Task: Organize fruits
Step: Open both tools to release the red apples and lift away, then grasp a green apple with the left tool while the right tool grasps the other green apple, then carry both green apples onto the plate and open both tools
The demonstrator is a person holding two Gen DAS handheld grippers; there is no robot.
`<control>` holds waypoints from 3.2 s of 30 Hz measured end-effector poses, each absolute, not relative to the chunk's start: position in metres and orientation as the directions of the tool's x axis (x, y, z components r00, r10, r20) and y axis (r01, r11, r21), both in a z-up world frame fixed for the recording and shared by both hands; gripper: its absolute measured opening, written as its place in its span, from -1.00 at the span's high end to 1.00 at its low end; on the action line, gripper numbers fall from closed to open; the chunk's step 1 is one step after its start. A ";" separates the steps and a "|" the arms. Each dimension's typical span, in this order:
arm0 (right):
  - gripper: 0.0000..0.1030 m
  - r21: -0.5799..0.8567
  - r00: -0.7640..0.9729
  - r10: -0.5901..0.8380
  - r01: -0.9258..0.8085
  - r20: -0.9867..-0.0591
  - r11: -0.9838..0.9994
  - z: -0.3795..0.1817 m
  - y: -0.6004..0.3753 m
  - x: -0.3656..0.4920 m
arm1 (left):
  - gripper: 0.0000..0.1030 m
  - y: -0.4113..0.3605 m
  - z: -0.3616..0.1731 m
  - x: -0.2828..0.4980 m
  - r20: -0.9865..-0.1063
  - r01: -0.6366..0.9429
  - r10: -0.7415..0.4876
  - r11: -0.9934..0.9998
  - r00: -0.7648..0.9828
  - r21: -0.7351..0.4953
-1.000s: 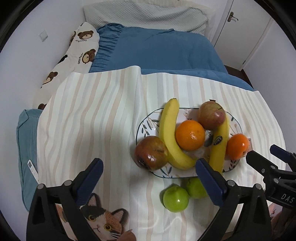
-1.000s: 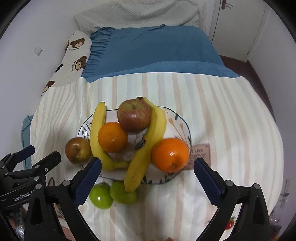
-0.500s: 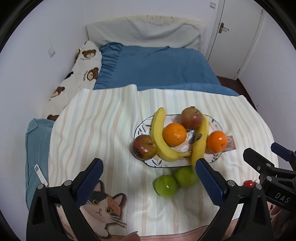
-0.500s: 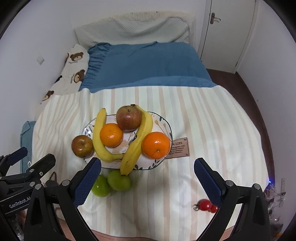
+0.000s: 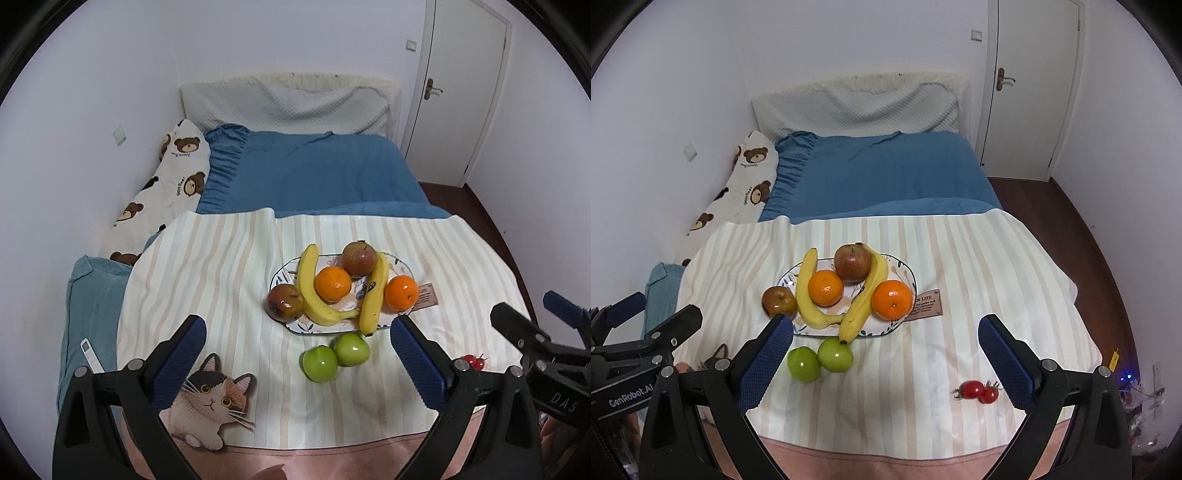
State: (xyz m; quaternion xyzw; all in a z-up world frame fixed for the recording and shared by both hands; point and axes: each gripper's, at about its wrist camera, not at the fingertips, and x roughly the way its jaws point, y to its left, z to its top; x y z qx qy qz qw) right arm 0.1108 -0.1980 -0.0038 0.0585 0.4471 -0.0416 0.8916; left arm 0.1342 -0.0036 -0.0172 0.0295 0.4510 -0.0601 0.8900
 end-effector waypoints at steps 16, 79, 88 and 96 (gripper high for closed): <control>-1.00 0.168 0.612 0.023 0.181 -0.791 0.969 -0.032 -0.215 0.095 | -0.99 0.000 -0.051 0.138 -0.815 0.068 -0.001 0.997 0.580 0.047; -0.22 0.273 0.172 0.250 0.119 -0.953 0.955 -0.239 -0.194 0.128 | -0.06 -0.034 -0.244 0.140 -0.997 0.251 -0.007 0.968 0.070 0.011; -0.23 0.231 0.117 0.221 0.084 -0.968 0.969 -0.268 -0.177 0.126 | -0.06 -0.034 -0.270 0.151 -0.999 0.253 -0.005 0.967 0.051 0.008; -0.23 0.244 0.142 0.227 0.112 -0.963 0.963 -0.270 -0.174 0.128 | -0.02 -0.039 -0.281 0.169 -0.998 0.261 -0.006 0.965 0.058 0.009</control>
